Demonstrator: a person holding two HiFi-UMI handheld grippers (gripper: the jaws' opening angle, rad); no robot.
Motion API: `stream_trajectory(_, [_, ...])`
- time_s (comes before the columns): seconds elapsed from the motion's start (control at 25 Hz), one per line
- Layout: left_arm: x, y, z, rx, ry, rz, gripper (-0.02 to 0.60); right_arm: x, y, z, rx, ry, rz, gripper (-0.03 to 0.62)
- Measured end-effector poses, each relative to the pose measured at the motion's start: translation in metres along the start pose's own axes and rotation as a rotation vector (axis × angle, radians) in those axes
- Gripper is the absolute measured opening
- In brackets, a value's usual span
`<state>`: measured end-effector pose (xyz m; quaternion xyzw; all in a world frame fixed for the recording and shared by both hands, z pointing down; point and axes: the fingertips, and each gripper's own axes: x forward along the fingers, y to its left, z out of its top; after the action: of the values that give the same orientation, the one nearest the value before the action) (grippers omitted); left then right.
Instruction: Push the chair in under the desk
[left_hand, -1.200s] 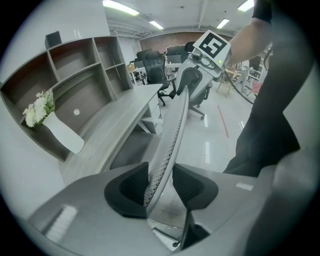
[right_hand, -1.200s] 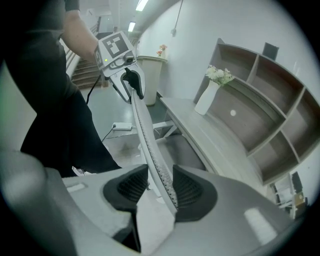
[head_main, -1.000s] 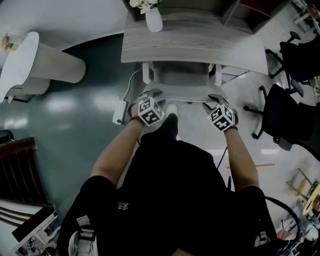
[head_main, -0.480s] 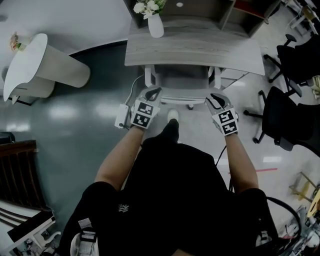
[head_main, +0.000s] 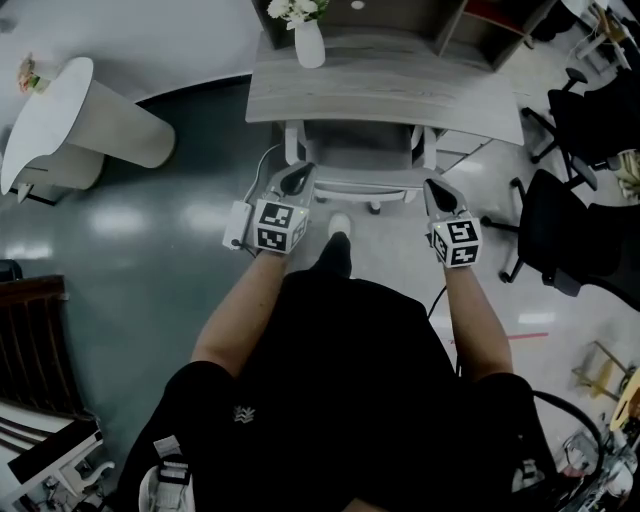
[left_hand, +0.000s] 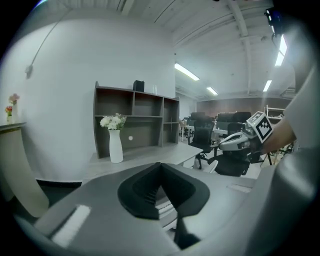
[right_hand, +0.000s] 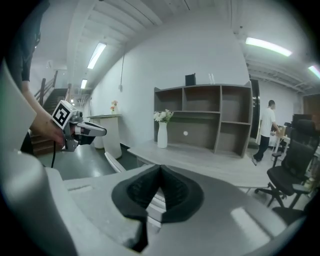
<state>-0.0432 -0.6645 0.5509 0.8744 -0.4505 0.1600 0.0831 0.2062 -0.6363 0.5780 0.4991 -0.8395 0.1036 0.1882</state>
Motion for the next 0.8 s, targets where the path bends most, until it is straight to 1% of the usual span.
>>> stream_trajectory(0.2, [-0.003,0.003,-0.008,-0.006,0.027,0.008,0.006,-0.004,-0.011,-0.004,0.025,0.008,-0.024,0.002])
stream_trajectory(0.44, [-0.007,0.015,-0.019,-0.009,0.061,0.03,0.006,-0.003,-0.013,-0.009,0.052,0.025,-0.036,0.002])
stream_trajectory(0.56, [-0.004,0.02,-0.018,-0.006,0.076,0.039,0.006,-0.002,-0.017,-0.007,0.064,0.026,-0.042,0.002])
stream_trajectory(0.8, [0.005,0.019,-0.012,0.024,0.07,0.024,0.006,0.003,-0.025,-0.009,0.073,0.03,-0.046,0.002])
